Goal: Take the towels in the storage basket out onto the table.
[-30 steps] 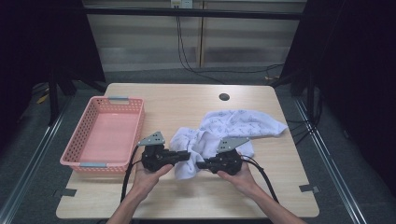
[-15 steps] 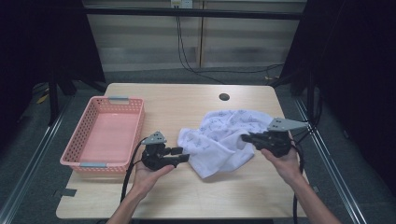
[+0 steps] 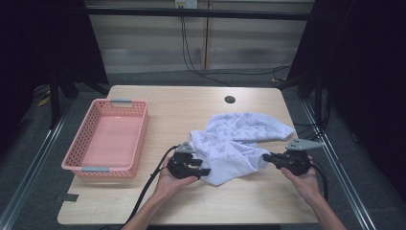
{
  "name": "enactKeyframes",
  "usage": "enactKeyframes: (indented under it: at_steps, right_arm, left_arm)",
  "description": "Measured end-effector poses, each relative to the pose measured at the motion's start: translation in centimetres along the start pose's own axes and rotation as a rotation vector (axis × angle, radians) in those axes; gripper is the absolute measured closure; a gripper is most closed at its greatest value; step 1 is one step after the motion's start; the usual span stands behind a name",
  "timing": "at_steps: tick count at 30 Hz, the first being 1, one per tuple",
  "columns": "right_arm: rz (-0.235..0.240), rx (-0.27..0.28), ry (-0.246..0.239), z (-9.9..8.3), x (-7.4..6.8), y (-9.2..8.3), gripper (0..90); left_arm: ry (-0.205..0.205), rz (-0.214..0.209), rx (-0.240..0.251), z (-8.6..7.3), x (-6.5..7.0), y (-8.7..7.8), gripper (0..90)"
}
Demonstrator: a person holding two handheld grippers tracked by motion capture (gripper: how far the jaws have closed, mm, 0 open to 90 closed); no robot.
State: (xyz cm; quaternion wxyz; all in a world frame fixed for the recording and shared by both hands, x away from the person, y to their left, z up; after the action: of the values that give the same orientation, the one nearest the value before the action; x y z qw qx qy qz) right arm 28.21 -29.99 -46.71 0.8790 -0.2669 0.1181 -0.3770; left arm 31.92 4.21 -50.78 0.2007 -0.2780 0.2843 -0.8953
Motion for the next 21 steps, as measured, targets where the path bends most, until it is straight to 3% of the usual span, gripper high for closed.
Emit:
enactKeyframes:
  at_steps: [1,3,4,5,7,8,10,12,14,15,16,17,19,21]
  right_arm:
    - [0.004,-0.001,0.0,0.0,-0.1,0.1,84.6]
    - [0.01,0.001,0.0,0.0,-0.1,0.3,83.8]
    - [0.014,0.0,0.002,0.0,-0.2,0.4,82.6]
    - [0.016,0.001,0.003,0.0,-0.2,0.5,81.9]
    - [0.017,-0.004,0.004,-0.1,-0.2,0.6,81.5]
    - [0.019,-0.005,0.01,-0.1,-0.2,0.7,79.0]
    - [0.027,-0.008,0.008,-0.2,-0.2,0.9,79.0]
    - [0.034,-0.008,0.022,-0.2,-0.2,1.2,79.5]
    - [0.031,-0.015,0.021,-0.1,-0.2,1.6,79.6]
    - [0.032,-0.019,0.023,-0.1,-0.1,1.8,79.9]
    - [0.029,-0.022,0.024,0.0,-0.1,2.0,80.0]
    - [0.029,-0.022,0.024,0.0,-0.1,2.0,80.0]
    - [0.022,-0.027,0.035,0.0,0.1,2.4,80.0]
    - [0.022,-0.029,0.04,-0.1,0.3,2.3,79.8]
  left_arm:
    - [0.023,0.023,-0.012,-0.2,0.2,0.3,64.2]
    - [0.059,0.019,-0.033,-0.3,0.3,0.3,84.2]
    - [0.06,0.034,-0.025,-0.2,0.3,-0.1,90.0]
    - [0.043,0.005,-0.006,0.0,0.1,-0.5,90.0]
    - [0.044,0.002,0.022,0.2,-0.1,-1.4,90.0]
    - [0.014,-0.02,0.097,0.9,-0.5,-3.2,90.0]
    - [-0.009,-0.012,0.174,1.5,-1.1,-5.5,90.0]
    - [-0.031,-0.035,0.177,1.1,-1.7,-5.7,90.0]
    - [-0.035,-0.045,0.127,0.5,-1.8,-4.6,73.8]
    - [-0.018,-0.056,0.091,0.2,-1.6,-3.9,69.9]
    - [0.012,-0.082,0.052,0.0,-1.0,-2.9,67.1]
    - [0.012,-0.082,0.052,0.0,-1.0,-2.9,65.1]
    - [0.053,-0.126,0.004,-0.3,0.2,-1.4,62.3]
    - [0.085,-0.126,-0.036,-0.7,1.1,-0.3,60.0]
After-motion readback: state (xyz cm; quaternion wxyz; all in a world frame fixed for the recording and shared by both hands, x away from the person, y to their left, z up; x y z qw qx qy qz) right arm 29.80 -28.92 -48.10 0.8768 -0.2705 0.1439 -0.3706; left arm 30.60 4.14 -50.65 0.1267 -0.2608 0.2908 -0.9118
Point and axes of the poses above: each handheld gripper's, and its own axes: y roughly forward along the jaws, z roughly out of its top, x roughly to its right, the point moved 2 cm from there along y, roughly forward along the jaws, and after that the axes turned 8 degrees about -y, right-handed, at the moved point
